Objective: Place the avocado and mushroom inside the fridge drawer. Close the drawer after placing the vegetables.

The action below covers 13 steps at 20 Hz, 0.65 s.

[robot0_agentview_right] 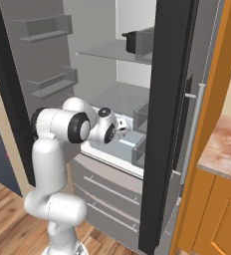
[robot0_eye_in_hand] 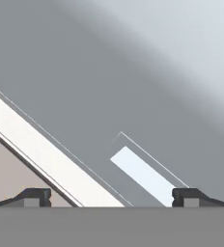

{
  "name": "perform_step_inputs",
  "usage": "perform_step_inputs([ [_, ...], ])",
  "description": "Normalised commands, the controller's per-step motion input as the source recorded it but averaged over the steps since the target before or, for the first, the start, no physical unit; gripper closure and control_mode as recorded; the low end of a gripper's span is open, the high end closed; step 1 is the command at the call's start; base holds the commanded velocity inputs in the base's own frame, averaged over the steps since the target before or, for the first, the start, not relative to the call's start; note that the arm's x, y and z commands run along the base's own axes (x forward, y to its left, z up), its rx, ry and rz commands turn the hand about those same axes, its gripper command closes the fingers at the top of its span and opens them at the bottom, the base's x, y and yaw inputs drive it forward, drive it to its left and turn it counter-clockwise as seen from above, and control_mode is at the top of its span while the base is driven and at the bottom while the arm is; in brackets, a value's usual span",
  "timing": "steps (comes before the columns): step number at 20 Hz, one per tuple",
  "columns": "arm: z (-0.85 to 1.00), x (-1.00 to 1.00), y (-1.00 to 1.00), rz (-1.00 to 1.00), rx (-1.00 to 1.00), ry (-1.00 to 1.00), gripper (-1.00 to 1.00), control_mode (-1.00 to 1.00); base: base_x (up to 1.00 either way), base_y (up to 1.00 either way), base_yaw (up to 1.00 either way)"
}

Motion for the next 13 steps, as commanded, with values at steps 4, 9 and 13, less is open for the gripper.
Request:
perform_step_inputs([
  [4,0.00,0.68,-0.31,0.00,0.02,0.00,-1.00,-1.00,0.00,0.00,0.00],
  [9,0.00,0.23,-0.19,0.00,0.01,0.00,-1.00,-1.00,0.00,0.00,0.00],
  [13,0.00,-0.80,-0.12,0.00,0.00,0.00,-1.00,-1.00,0.00,0.00,0.00],
])
